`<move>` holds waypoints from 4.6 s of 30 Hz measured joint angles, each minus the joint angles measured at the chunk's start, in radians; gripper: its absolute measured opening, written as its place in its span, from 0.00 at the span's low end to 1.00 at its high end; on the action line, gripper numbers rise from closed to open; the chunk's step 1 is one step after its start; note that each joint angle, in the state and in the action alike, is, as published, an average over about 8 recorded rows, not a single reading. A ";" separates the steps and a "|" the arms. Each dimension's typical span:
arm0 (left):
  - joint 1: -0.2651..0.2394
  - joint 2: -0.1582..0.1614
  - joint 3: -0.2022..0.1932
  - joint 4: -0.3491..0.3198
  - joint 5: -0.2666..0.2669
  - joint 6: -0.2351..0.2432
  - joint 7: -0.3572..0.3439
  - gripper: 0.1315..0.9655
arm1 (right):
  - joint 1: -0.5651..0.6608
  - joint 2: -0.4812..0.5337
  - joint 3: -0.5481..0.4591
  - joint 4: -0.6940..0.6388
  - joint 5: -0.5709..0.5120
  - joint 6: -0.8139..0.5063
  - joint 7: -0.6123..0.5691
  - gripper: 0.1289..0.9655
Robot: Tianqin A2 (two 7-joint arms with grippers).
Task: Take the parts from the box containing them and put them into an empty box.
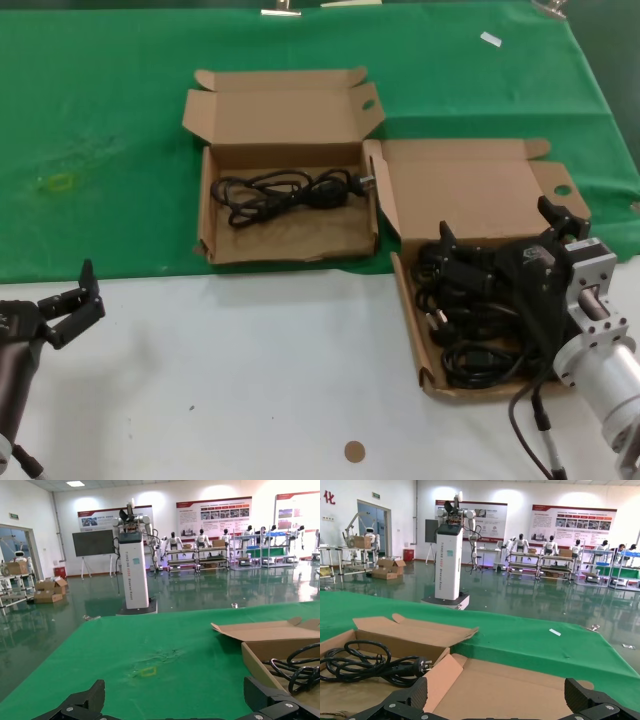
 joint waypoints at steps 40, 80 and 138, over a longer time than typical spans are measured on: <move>0.000 0.000 0.000 0.000 0.000 0.000 0.000 1.00 | 0.000 0.000 0.000 0.000 0.000 0.000 0.000 1.00; 0.000 0.000 0.000 0.000 0.000 0.000 0.000 1.00 | 0.000 0.000 0.000 0.000 0.000 0.000 0.000 1.00; 0.000 0.000 0.000 0.000 0.000 0.000 0.000 1.00 | 0.000 0.000 0.000 0.000 0.000 0.000 0.000 1.00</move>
